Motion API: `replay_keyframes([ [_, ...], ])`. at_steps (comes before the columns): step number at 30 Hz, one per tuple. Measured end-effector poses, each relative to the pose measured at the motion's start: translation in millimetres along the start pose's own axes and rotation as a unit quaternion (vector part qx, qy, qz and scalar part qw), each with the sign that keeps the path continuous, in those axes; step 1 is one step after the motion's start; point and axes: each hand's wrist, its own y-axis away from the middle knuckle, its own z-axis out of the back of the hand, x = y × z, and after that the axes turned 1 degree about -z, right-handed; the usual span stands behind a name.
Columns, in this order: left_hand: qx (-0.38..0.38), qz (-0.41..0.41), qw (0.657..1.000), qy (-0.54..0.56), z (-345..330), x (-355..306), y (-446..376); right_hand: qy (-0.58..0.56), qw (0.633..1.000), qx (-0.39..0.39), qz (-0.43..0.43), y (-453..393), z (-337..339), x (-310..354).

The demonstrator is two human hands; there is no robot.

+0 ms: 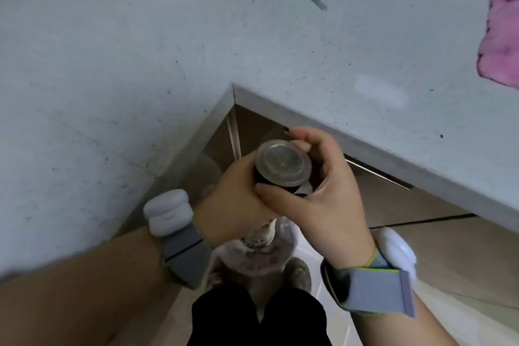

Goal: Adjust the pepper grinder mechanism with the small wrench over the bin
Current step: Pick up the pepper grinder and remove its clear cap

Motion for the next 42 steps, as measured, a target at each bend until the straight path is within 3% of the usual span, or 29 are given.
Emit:
replay_keyframes([
  [9,0.096,-0.05,0.99,-0.086,-5,11,4,-0.012,0.999,-0.037,0.027,21,0,-28],
  [13,0.169,-0.111,0.979,-0.03,-8,-4,21,0.01,1.0,-0.015,0.009,43,16,-16],
  [18,0.142,-0.119,0.983,-0.008,-11,8,32,0.085,0.996,0.012,-0.001,54,35,4],
  [24,0.16,-0.134,0.978,0.013,-5,-2,36,0.124,0.992,0.029,0.008,57,36,25],
  [29,0.185,-0.084,0.97,0.134,-2,-12,43,0.168,0.984,0.049,0.017,57,40,51],
  [35,0.153,-0.086,0.98,0.094,0,-16,38,0.246,0.968,0.044,0.035,54,37,63],
  [42,0.148,-0.066,0.982,0.096,2,-7,32,0.229,0.968,0.092,0.037,37,33,59],
])
